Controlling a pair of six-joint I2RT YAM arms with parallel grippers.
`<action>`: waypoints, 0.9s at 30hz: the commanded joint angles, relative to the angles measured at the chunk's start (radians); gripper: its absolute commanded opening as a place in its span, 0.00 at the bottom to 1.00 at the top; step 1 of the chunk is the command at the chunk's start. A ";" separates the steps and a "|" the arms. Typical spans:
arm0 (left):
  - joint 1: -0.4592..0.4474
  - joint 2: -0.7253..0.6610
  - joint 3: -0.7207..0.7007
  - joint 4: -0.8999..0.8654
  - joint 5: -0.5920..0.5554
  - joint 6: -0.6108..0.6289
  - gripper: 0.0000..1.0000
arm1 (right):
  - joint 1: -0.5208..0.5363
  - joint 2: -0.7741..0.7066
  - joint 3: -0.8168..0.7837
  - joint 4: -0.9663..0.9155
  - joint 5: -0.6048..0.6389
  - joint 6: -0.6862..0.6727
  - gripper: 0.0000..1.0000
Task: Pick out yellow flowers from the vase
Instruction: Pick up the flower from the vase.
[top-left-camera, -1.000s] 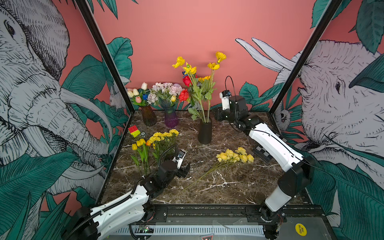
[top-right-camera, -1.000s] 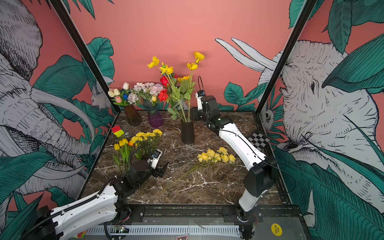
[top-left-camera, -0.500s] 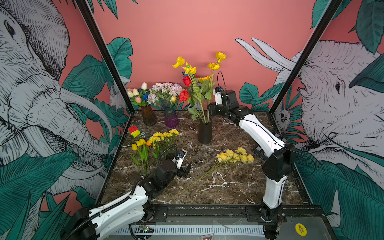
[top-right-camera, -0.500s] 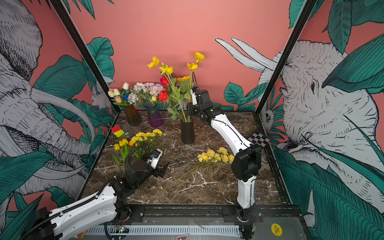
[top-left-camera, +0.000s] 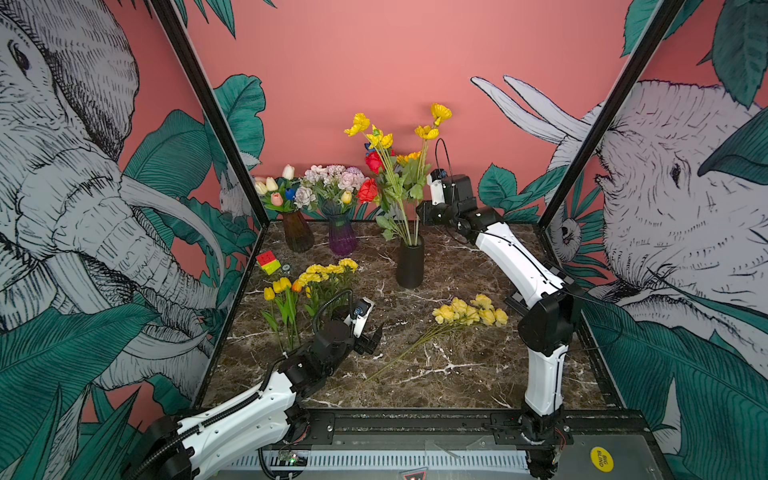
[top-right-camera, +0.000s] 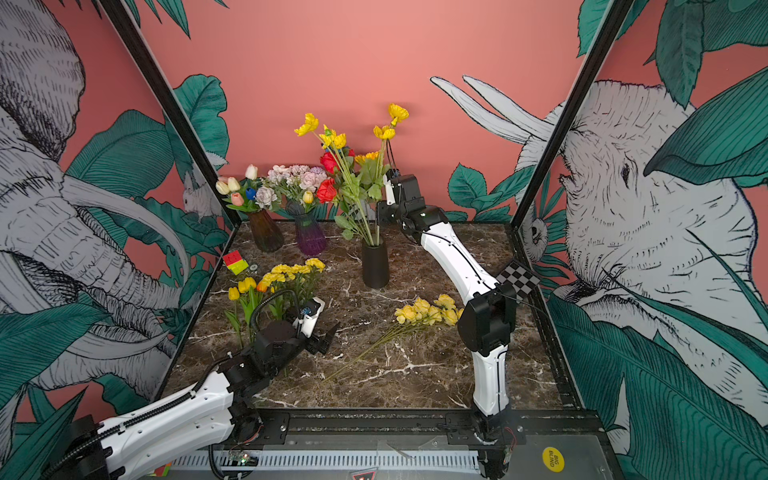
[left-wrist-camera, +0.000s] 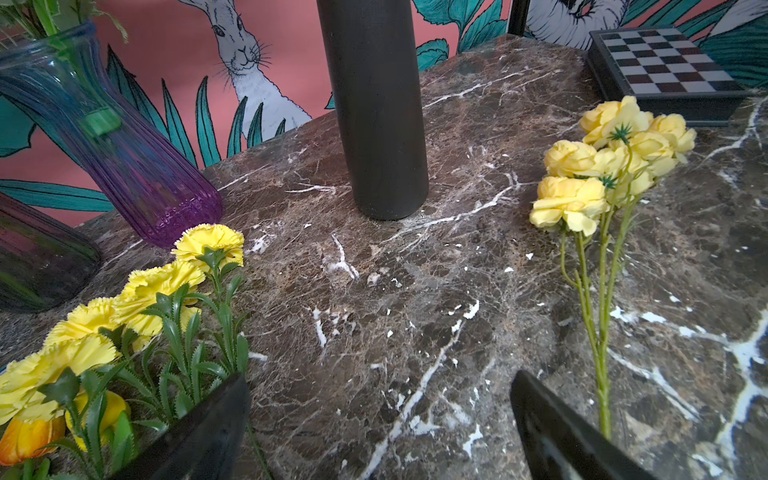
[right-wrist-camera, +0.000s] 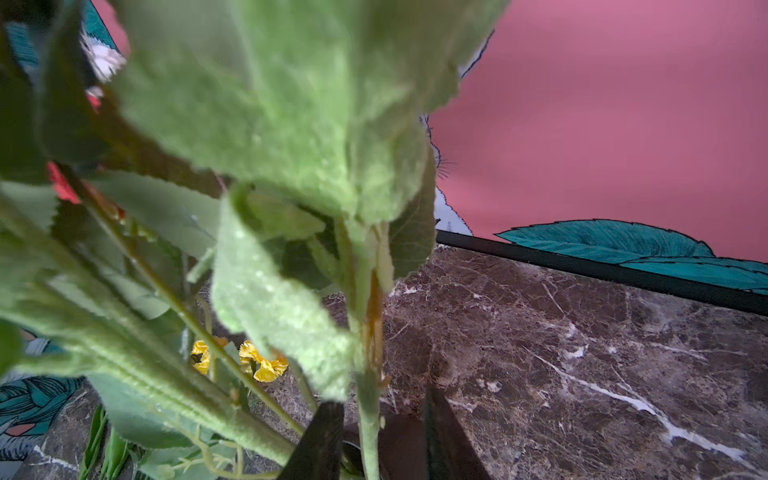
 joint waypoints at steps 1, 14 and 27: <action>0.003 -0.004 0.000 0.021 0.002 0.001 0.99 | -0.006 0.022 0.045 -0.006 -0.011 -0.002 0.31; 0.002 0.022 0.001 0.032 -0.005 0.005 0.99 | -0.008 0.070 0.123 -0.045 -0.036 0.007 0.24; 0.003 0.028 0.001 0.033 -0.007 0.010 0.99 | -0.011 0.037 0.036 0.035 -0.020 0.019 0.16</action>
